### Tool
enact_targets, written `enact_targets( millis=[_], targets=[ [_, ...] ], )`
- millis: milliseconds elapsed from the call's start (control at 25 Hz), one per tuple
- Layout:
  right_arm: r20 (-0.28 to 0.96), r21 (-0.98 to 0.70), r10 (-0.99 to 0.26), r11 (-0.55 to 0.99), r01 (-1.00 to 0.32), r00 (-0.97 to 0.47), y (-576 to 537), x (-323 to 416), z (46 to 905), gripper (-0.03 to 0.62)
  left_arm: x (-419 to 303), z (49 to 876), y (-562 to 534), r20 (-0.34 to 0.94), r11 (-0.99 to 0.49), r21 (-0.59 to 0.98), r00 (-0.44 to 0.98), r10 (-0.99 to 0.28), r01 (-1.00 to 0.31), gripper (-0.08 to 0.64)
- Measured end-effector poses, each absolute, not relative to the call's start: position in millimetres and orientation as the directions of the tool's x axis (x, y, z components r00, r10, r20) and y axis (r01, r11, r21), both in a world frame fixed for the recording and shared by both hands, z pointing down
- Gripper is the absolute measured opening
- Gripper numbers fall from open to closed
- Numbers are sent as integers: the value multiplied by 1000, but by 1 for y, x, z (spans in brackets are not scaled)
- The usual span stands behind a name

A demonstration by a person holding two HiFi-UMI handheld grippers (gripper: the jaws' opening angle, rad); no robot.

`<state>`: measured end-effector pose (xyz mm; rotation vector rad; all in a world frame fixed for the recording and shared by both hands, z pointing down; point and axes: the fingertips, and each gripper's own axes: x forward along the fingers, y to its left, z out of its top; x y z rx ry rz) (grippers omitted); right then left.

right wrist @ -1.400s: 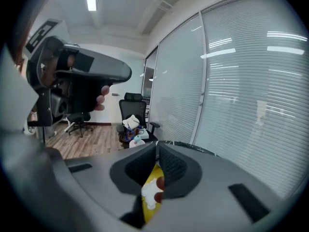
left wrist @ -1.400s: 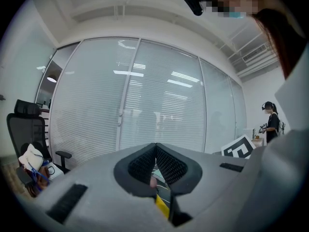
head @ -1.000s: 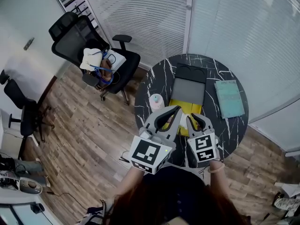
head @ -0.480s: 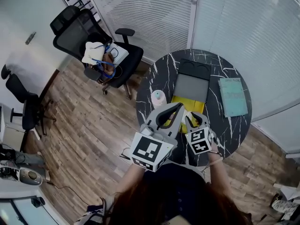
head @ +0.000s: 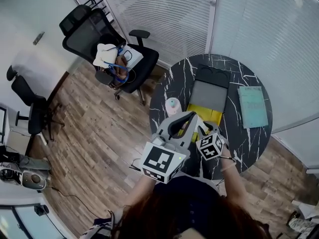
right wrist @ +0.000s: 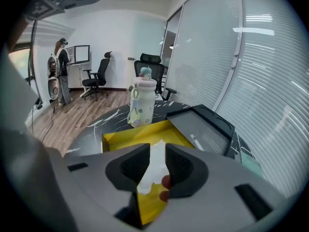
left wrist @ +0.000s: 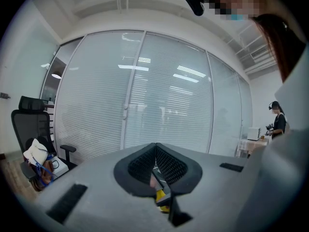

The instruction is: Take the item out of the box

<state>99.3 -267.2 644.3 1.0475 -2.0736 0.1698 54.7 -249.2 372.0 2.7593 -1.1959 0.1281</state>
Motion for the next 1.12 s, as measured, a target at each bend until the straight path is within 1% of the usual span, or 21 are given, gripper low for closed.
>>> enact_targets(
  millis=[760,1120],
  targets=[
    [800,203,-523,697,-688,-294,-274,95,700,100,49,384,-255,176,-667,88,671,-720,-740,26],
    [817,194,-506,693,-695,-277,-276,97,713,81,48,386,-255,179,-666,92,670,-720,-740,26]
  ],
)
